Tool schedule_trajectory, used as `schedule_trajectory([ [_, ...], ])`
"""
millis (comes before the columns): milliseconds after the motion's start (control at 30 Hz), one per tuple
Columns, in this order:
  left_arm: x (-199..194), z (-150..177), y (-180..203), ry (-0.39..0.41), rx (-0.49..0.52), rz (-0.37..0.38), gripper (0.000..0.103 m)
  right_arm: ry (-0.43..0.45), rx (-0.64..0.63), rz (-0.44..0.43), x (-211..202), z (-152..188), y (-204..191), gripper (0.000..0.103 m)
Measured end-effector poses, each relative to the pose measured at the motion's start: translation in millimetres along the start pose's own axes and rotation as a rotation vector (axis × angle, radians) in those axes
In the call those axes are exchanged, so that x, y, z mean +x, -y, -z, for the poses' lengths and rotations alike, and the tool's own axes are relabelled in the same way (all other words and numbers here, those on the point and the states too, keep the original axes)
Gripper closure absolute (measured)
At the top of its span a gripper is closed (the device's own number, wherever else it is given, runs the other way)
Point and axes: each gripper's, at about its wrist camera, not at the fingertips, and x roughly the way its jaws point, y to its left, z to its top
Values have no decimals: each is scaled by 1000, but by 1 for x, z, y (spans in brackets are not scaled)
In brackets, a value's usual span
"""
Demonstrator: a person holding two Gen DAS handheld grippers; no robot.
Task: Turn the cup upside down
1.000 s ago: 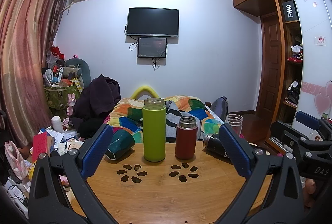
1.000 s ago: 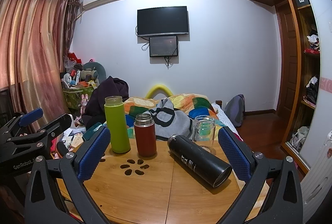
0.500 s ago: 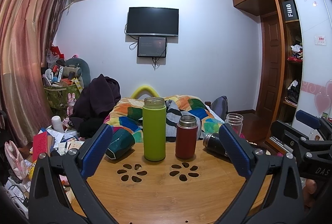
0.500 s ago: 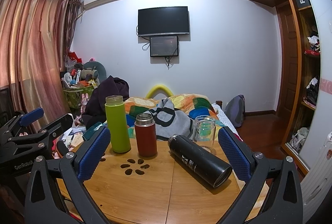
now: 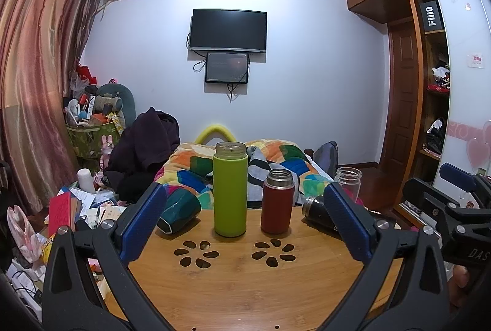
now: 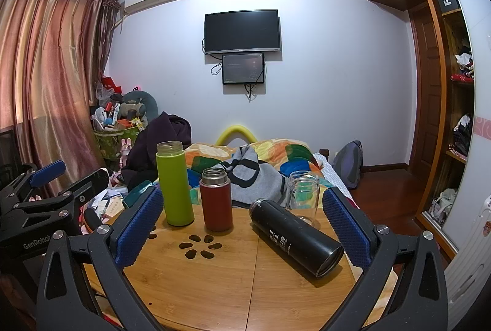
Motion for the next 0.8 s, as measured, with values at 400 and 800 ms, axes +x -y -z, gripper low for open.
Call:
schedule_trajectory([
  [400,1,0,0,1,5,-1,0,1,0,-1,0,0,0,0],
  [800,0,0,2,1,12,4,0,2,-1,0,0,0,0,0],
])
